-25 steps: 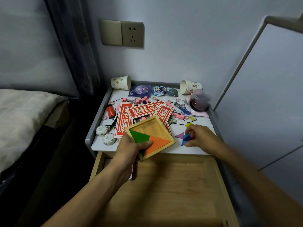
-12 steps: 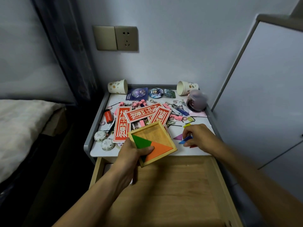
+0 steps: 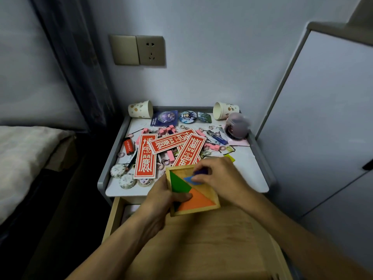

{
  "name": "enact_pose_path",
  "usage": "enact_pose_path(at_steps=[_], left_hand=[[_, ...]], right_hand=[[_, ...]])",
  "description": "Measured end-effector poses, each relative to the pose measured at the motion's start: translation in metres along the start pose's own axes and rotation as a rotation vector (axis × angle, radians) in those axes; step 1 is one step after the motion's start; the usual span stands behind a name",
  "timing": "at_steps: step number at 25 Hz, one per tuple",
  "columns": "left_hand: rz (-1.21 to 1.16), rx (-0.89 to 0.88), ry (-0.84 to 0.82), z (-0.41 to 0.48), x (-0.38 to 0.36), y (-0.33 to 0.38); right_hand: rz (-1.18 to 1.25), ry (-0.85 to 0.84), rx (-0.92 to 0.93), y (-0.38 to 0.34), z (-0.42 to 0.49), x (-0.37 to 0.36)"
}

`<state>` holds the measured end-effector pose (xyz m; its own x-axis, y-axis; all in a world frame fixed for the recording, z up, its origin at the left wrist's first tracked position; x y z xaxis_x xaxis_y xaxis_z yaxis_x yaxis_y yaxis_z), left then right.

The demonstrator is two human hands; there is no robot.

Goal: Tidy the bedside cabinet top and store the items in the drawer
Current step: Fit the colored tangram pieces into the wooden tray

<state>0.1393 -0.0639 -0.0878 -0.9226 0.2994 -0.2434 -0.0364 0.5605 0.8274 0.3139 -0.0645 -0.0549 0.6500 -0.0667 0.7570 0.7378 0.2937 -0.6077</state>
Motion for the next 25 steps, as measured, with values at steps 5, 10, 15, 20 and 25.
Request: enact_pose_path(at_steps=[5,10,15,20,25], left_hand=[[0.022,0.041,-0.119,-0.002,-0.006,-0.008],[-0.042,0.097,-0.133,-0.001,-0.006,-0.004],[-0.153,0.149,-0.011,-0.005,-0.003,-0.002],[-0.168,0.128,0.135,-0.006,0.004,0.002],[-0.148,0.116,0.152,-0.007,0.003,0.005]], right_hand=[[0.017,0.042,-0.018,-0.006,-0.001,-0.016],[0.113,0.138,0.015,-0.011,-0.001,-0.006],[0.121,0.151,0.044,-0.010,-0.002,0.006],[0.146,-0.018,0.011,-0.009,-0.005,0.003],[0.182,-0.185,0.045,-0.003,-0.007,0.000]])
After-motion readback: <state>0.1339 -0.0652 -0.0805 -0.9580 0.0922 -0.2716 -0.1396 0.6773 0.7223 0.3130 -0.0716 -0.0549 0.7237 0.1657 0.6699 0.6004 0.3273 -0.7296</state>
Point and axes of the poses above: each hand's wrist, its own z-axis towards the middle knuckle, its own x-axis out of the back of the hand, y = z × x, the point moved 2 cm from there along z, towards the middle knuckle, and after that the axes turned 8 degrees about x, right-handed, at the moved point
